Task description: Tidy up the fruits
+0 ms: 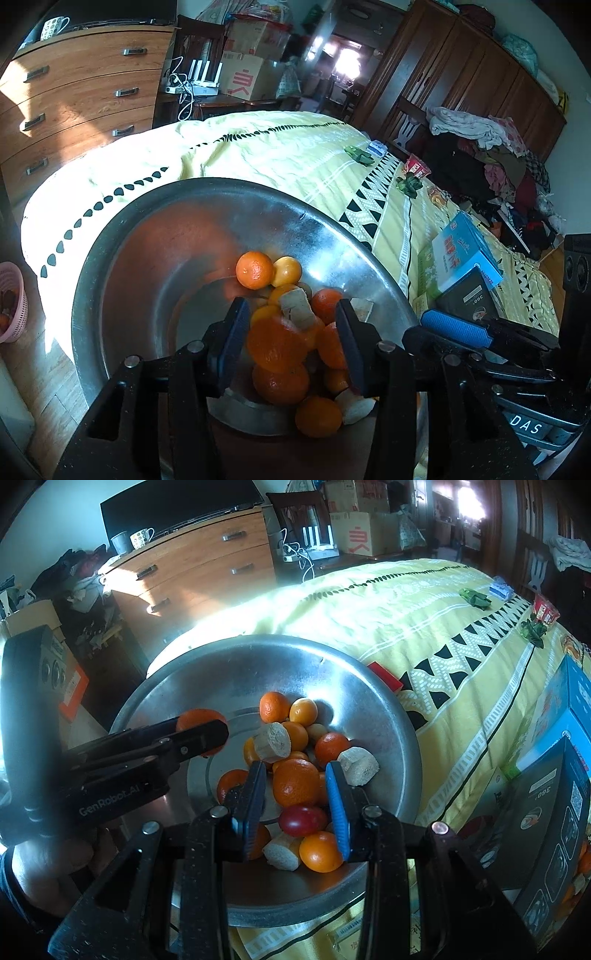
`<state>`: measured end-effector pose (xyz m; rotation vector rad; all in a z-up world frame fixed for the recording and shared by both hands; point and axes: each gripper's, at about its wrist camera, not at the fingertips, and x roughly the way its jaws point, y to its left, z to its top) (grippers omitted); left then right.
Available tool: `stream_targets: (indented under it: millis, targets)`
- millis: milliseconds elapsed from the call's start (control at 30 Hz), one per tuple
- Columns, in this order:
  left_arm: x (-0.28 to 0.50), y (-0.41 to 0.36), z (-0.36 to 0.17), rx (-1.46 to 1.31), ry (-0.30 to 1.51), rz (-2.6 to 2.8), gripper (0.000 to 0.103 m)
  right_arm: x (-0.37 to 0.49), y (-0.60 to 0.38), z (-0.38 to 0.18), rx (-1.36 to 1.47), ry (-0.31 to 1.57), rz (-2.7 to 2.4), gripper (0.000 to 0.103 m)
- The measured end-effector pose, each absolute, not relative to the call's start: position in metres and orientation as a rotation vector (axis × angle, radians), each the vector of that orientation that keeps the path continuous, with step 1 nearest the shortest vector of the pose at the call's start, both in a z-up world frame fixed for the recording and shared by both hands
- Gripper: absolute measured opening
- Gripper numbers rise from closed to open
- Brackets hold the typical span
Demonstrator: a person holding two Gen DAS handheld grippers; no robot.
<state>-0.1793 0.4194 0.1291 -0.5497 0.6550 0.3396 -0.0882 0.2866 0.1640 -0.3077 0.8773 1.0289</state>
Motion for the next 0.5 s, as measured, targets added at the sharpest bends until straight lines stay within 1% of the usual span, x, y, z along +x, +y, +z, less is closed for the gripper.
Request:
stream_targets:
  millis: [33, 100, 133, 167, 200, 233, 300, 333, 367, 400, 467, 500]
  targets:
    - [-0.179, 0.419, 0.130, -0.549, 0.655, 0.341, 0.055, -0.089, 0.285, 0.165, -0.304, 0.874, 1.031, 0.035]
    - [-0.178, 0.417, 0.133, -0.546, 0.659, 0.346, 0.057, -0.090, 0.281, 0.169, -0.294, 0.868, 1.034, 0.044]
    - [-0.178, 0.415, 0.135, -0.542, 0.660, 0.348, 0.057, -0.091, 0.279, 0.172, -0.285, 0.860, 1.035, 0.055]
    - [-0.178, 0.413, 0.137, -0.538, 0.660, 0.351, 0.057, -0.093, 0.275, 0.176, -0.278, 0.848, 1.034, 0.064]
    - [-0.179, 0.411, 0.139, -0.535, 0.660, 0.354, 0.057, -0.094, 0.272, 0.180, -0.272, 0.837, 1.032, 0.067]
    - [-0.179, 0.408, 0.142, -0.531, 0.657, 0.354, 0.057, -0.095, 0.268, 0.184, -0.264, 0.825, 1.031, 0.069]
    - [-0.180, 0.401, 0.151, -0.518, 0.646, 0.354, 0.058, -0.096, 0.259, 0.192, -0.248, 0.810, 1.030, 0.069]
    - [-0.179, 0.397, 0.156, -0.511, 0.640, 0.354, 0.065, -0.097, 0.254, 0.196, -0.241, 0.800, 1.029, 0.069]
    - [-0.179, 0.392, 0.163, -0.498, 0.630, 0.354, 0.068, -0.098, 0.246, 0.203, -0.228, 0.785, 1.025, 0.069]
    - [-0.180, 0.384, 0.172, -0.479, 0.613, 0.353, 0.071, -0.100, 0.238, 0.209, -0.213, 0.768, 1.022, 0.069]
    - [-0.180, 0.367, 0.193, -0.424, 0.572, 0.341, 0.071, -0.103, 0.216, 0.222, -0.172, 0.710, 1.006, 0.069]
    - [-0.179, 0.355, 0.204, -0.394, 0.548, 0.327, 0.076, -0.105, 0.198, 0.230, -0.148, 0.669, 0.987, 0.069]
